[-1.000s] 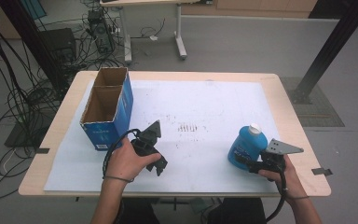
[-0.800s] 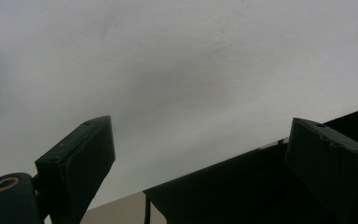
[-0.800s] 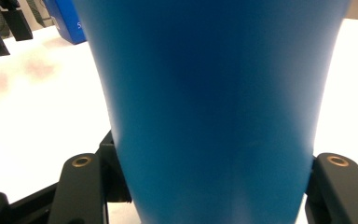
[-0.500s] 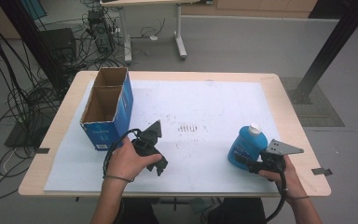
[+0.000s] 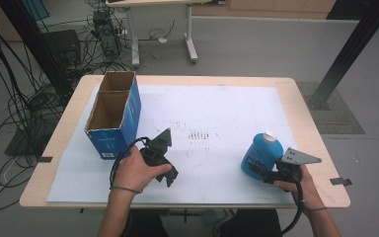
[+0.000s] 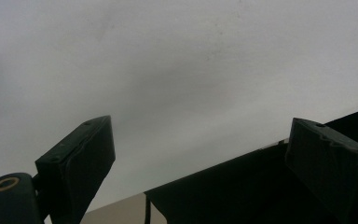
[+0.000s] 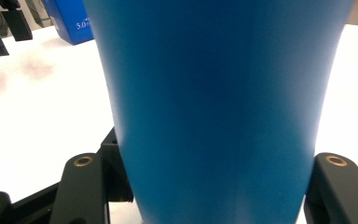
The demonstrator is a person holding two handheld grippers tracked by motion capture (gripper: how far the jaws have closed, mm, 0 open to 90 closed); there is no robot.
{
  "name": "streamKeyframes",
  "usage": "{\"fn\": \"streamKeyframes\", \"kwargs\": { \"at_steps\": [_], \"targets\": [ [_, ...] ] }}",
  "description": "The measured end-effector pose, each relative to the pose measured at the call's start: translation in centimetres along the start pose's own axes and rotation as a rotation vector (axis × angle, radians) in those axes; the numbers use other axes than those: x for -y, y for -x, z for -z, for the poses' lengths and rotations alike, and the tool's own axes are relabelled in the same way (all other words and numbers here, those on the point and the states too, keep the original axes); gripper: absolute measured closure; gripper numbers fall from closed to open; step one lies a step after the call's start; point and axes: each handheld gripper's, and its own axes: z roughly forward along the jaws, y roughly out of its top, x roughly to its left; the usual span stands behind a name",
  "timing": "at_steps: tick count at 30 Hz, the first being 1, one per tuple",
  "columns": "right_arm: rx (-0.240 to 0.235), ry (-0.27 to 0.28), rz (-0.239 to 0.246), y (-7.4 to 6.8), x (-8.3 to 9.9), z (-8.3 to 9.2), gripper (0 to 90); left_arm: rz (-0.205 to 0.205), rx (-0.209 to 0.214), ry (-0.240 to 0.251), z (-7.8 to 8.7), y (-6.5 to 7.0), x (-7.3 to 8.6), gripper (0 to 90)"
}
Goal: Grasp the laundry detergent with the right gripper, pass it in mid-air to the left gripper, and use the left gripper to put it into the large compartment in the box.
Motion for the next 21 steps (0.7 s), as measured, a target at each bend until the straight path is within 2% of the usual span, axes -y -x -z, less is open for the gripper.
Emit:
{"fn": "streamKeyframes", "kwargs": {
  "at_steps": [21],
  "targets": [
    [0.012, 0.023, 0.009, -0.14, 0.25, 0.00, 39.6, 0.003, 0.000, 0.007, 0.02, 0.02, 0.16, 8.4]
  ]
}}
